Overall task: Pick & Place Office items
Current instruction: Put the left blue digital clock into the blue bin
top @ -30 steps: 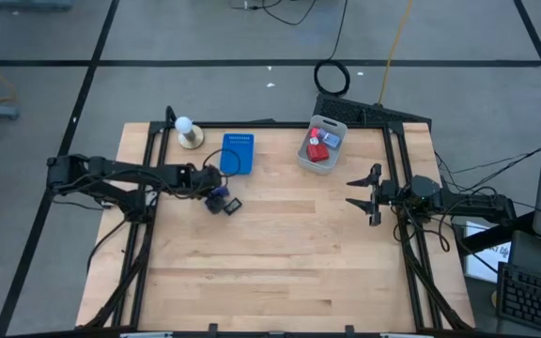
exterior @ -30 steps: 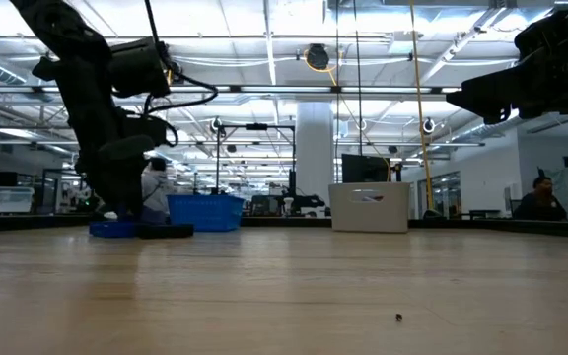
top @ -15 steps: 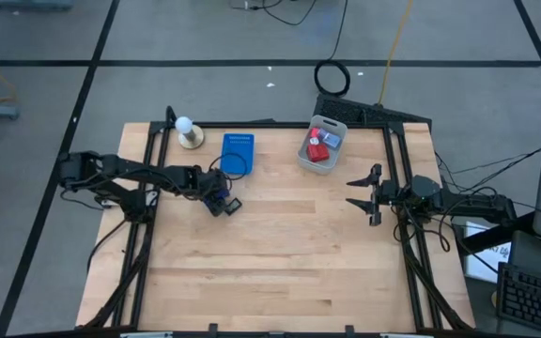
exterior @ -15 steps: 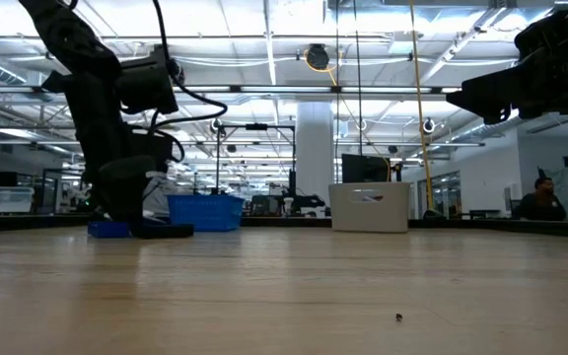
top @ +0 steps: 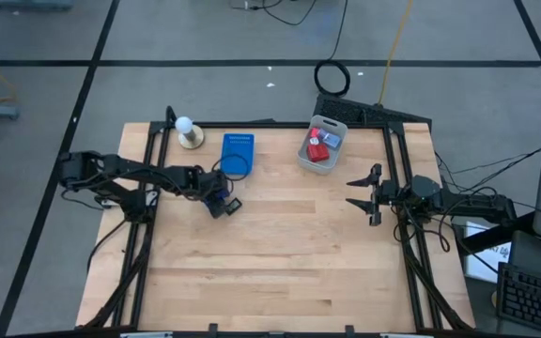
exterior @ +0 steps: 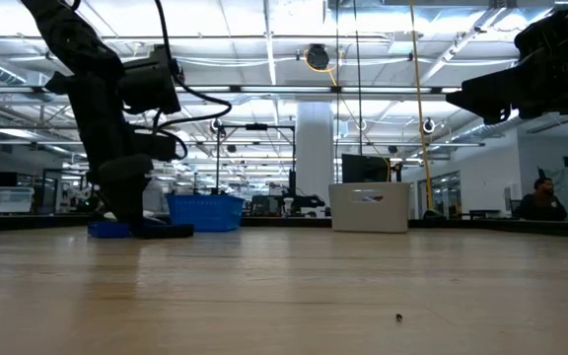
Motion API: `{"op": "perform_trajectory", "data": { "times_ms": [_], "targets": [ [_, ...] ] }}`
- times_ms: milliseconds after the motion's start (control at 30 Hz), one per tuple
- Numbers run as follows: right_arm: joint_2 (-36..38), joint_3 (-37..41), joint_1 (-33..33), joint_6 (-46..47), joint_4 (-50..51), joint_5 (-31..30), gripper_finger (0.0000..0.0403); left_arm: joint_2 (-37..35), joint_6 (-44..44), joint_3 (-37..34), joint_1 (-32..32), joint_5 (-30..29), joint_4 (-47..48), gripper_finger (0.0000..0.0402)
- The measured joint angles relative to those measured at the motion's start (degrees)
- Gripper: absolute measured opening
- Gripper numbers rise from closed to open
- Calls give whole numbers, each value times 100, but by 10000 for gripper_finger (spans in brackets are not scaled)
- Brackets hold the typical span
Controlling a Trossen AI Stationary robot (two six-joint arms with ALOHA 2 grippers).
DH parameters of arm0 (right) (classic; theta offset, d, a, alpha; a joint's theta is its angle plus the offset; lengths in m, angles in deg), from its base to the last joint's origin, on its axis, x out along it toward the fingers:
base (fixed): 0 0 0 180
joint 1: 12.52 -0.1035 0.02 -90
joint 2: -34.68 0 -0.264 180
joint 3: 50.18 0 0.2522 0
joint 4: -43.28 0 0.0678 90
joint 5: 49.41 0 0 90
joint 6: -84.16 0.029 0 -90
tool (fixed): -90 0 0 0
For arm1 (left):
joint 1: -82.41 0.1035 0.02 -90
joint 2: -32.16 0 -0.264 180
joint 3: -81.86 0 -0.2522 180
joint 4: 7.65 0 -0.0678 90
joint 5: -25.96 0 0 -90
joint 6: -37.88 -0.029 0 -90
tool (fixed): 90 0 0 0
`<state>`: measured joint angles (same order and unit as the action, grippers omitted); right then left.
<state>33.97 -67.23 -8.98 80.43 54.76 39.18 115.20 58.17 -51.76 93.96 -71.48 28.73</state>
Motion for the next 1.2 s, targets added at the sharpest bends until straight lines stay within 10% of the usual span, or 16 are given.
{"op": "perform_trajectory", "data": {
  "times_ms": [267, 1200],
  "targets": [
    [0, -1, -2, 0, -1, 0, 222, 10, -113, -4, -5, 187, -64, 153],
    [-1, 0, 0, 0, -1, 0, 222, -1523, 77, -44, -199, -662, -142, 159]
  ]
}}
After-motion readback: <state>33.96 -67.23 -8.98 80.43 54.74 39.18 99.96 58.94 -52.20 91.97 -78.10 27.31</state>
